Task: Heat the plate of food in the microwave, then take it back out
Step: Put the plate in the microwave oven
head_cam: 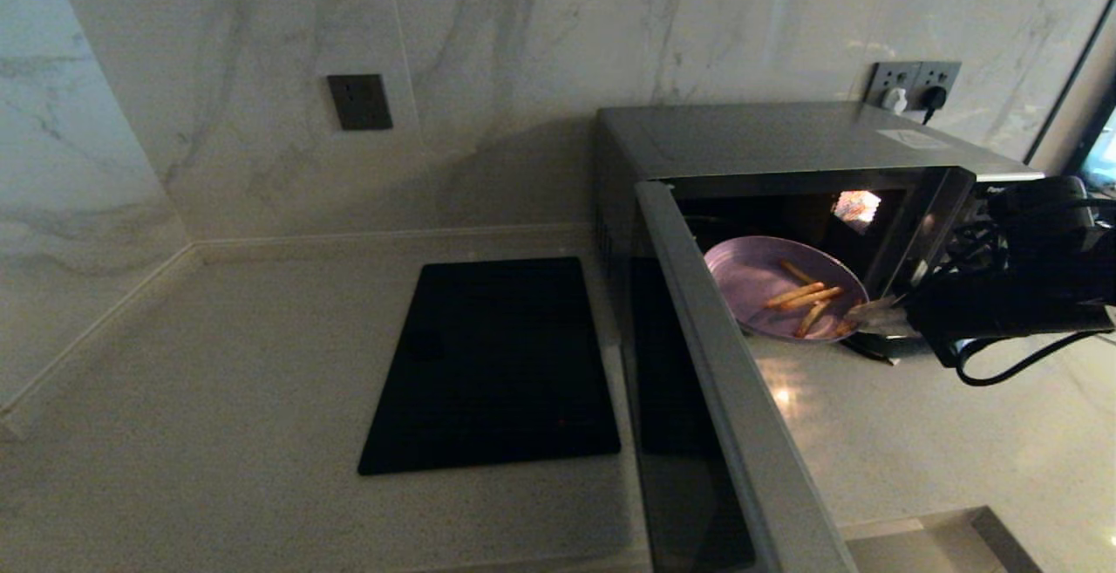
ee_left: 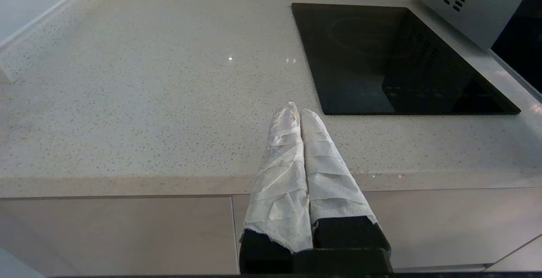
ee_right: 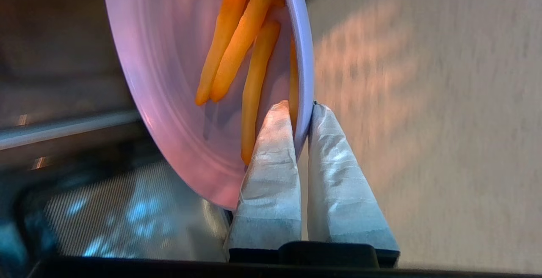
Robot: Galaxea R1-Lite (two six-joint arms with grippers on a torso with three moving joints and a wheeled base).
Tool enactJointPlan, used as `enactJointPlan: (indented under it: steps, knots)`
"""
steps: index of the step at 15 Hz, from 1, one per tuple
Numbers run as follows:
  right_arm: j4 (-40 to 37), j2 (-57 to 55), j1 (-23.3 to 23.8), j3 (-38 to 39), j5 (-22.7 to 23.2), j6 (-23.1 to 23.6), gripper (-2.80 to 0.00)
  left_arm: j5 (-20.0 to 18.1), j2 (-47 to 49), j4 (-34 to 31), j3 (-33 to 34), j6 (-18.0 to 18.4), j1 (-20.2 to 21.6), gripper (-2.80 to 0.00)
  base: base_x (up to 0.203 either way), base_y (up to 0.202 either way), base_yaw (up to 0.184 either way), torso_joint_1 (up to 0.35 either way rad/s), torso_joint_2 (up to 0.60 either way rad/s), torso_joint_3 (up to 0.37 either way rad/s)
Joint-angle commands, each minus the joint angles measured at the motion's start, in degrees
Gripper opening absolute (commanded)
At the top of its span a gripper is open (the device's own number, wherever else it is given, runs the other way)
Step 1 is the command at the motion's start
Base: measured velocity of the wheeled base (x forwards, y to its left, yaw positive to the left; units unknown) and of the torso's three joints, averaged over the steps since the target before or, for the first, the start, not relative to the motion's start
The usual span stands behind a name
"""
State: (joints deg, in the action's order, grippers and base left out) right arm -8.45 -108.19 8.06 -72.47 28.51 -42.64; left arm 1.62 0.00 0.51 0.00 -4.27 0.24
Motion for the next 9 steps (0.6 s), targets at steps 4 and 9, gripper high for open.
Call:
enactJointPlan:
  steps: [4,9]
  knots:
    - [2.36,-4.27,-3.42,-4.11,-1.37,-1.7,-2.8,0.05,0.09,0.02,0.0,-0.04,0.02,-2.8,0.0,0.0,0.0,0.0,0.0,0.0]
    - [2.29,-7.77,-5.93,-8.27,-3.54,-1.75,-2.8,0.05,0.09,0.02,0.0,-0.04,0.02,-2.8,0.0,0.0,0.0,0.0,0.0,0.0]
